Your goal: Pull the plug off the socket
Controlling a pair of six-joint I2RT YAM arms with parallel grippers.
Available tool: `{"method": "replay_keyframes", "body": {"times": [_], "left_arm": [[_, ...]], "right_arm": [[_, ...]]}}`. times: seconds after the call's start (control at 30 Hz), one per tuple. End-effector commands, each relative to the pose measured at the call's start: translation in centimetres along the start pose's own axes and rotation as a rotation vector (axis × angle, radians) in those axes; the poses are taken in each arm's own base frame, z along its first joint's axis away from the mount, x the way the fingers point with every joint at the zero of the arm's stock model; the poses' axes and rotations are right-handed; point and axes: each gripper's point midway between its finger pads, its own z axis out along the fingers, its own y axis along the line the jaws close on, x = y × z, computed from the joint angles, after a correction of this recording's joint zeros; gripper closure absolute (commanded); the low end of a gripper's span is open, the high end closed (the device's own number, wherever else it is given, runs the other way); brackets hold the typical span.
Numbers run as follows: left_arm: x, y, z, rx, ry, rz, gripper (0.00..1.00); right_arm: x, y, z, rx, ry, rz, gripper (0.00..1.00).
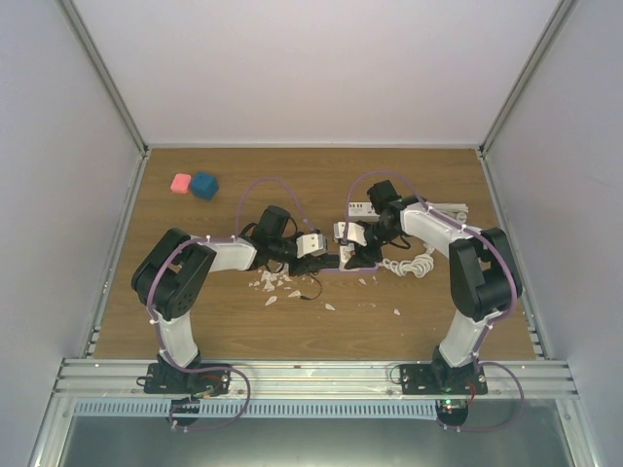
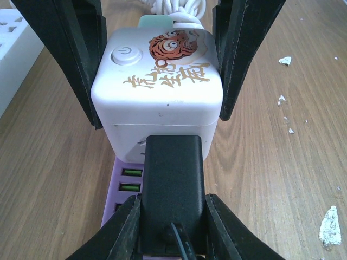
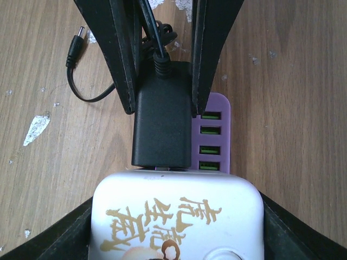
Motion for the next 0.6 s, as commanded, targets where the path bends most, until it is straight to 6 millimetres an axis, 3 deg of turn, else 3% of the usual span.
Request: {"method": "replay_keyframes", "body": {"times": [0.0, 0.57], "left_arm": [[-0.7, -0.8, -0.8, 0.016, -0.007, -0.025, 0.76], [-1.3, -1.2, -0.7, 0.011, 0.008, -0.018, 0.76]], "right_arm": [[4.1, 1.1, 2.3, -0.055, 0.125, 0.036, 0.60], [7.0, 2.7, 1.6, -0.104, 0.221, 0.055, 0.65]]}}
